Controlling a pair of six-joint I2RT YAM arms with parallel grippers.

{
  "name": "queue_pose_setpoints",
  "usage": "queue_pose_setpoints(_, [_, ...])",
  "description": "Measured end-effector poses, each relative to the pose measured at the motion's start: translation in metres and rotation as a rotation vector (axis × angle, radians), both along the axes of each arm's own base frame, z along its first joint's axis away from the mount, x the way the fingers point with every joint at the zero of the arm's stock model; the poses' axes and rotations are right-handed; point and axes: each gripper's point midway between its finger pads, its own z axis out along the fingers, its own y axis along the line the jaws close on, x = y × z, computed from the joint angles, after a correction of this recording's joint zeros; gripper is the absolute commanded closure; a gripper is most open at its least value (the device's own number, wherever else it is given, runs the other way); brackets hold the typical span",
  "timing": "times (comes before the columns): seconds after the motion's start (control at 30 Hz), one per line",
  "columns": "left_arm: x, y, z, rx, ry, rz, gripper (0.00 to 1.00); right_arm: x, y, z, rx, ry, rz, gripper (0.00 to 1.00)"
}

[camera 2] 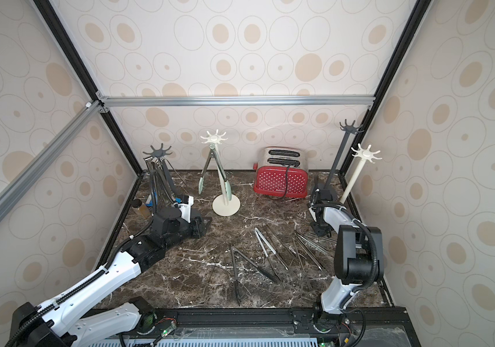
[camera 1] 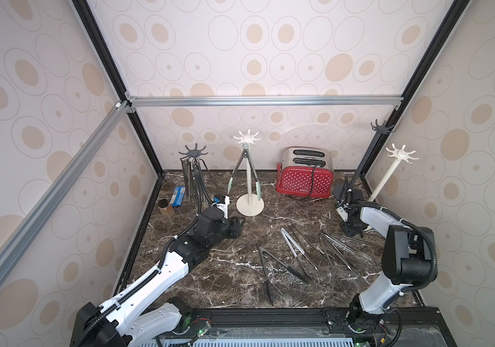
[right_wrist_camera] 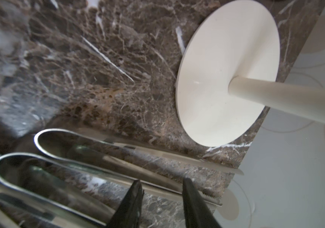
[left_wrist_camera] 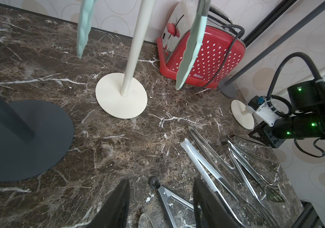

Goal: Hang food tongs on kitchen utensil racks
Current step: Move the food tongs to the center of the board.

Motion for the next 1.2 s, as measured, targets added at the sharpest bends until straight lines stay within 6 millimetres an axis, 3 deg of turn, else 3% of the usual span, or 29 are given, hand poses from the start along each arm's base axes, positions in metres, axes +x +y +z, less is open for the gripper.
queue_pose_setpoints(0.3, [0.004, -0.003, -0.007, 0.008, 0.012, -0.001, 0.49, 0.015, -0.001, -0.013, -0.028, 0.033, 0.103, 0.64])
queue_pose_setpoints(0.63, [0.007, -0.005, -0.015, 0.020, 0.030, -0.002, 0.49, 0.018, 0.006, -0.026, 0.010, 0.065, 0.153, 0.66])
queue_pose_setpoints(0.97, [0.009, -0.007, -0.017, 0.021, 0.034, -0.002, 0.50, 0.045, 0.023, -0.029, 0.102, 0.026, 0.172, 0.69])
queue_pose_setpoints(1.2, [0.010, -0.006, -0.017, 0.025, 0.032, 0.004, 0.50, 0.074, 0.056, -0.028, 0.181, -0.022, 0.200, 0.70])
